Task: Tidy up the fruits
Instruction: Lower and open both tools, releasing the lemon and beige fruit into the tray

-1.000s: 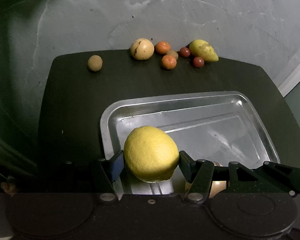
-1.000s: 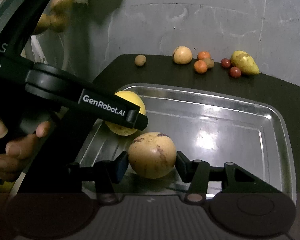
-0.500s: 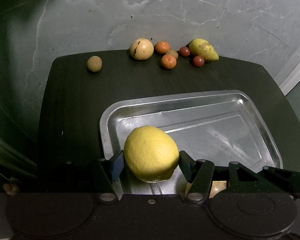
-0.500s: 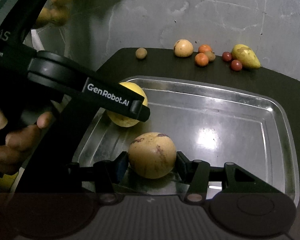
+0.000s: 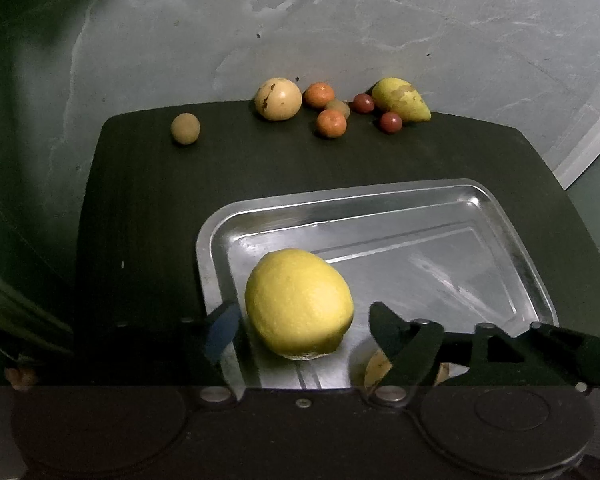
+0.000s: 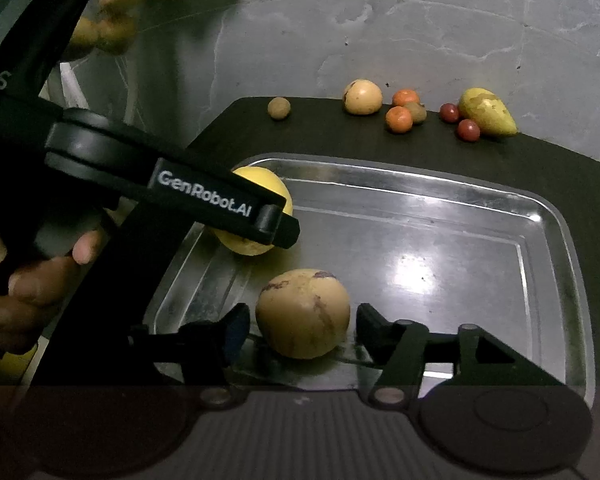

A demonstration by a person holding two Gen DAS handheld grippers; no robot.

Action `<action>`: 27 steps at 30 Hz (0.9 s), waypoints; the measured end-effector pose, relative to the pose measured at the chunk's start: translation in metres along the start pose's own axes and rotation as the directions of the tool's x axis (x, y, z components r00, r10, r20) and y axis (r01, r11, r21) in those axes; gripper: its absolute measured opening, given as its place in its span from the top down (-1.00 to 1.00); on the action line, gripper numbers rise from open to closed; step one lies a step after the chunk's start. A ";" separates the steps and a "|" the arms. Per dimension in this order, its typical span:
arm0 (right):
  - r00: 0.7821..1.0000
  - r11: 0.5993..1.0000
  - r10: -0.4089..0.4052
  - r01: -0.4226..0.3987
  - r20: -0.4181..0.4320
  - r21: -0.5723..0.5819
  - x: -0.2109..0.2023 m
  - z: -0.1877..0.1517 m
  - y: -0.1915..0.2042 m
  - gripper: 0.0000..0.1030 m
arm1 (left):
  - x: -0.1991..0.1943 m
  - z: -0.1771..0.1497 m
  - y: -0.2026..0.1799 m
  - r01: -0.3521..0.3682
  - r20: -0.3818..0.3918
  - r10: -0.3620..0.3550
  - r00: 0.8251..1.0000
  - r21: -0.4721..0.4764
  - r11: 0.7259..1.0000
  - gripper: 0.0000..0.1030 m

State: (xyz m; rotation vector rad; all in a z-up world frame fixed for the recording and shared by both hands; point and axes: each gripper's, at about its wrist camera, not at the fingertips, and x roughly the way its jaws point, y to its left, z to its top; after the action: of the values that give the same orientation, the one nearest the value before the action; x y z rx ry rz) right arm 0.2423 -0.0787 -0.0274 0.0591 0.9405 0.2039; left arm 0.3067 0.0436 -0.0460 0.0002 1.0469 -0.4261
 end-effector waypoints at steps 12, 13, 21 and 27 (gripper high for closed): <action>0.999 1.000 0.009 -0.009 -0.053 -0.012 -0.020 -0.003 0.002 -0.78 | -0.030 -0.007 0.007 0.005 0.013 -0.005 1.000 0.048 0.999 -0.80; 0.998 1.000 0.006 -0.007 -0.059 -0.013 -0.022 -0.004 0.003 -0.80 | -0.033 -0.008 0.008 0.001 0.013 -0.002 1.000 0.052 0.999 -0.83; 0.994 1.000 -0.031 0.031 -0.104 -0.007 -0.026 -0.007 0.004 -0.89 | -0.046 -0.012 0.028 -0.042 0.002 0.042 0.999 0.042 0.998 -0.96; 0.988 0.997 -0.073 0.069 -0.134 -0.034 -0.024 -0.004 0.006 -0.97 | -0.049 -0.013 0.043 -0.092 0.008 0.092 0.996 0.034 0.995 -0.98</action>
State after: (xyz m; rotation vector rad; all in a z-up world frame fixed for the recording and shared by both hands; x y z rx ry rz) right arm 0.2248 -0.0779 -0.0101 -0.0151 1.0726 0.1571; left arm 0.2897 0.1024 -0.0204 0.0775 1.0291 -0.3607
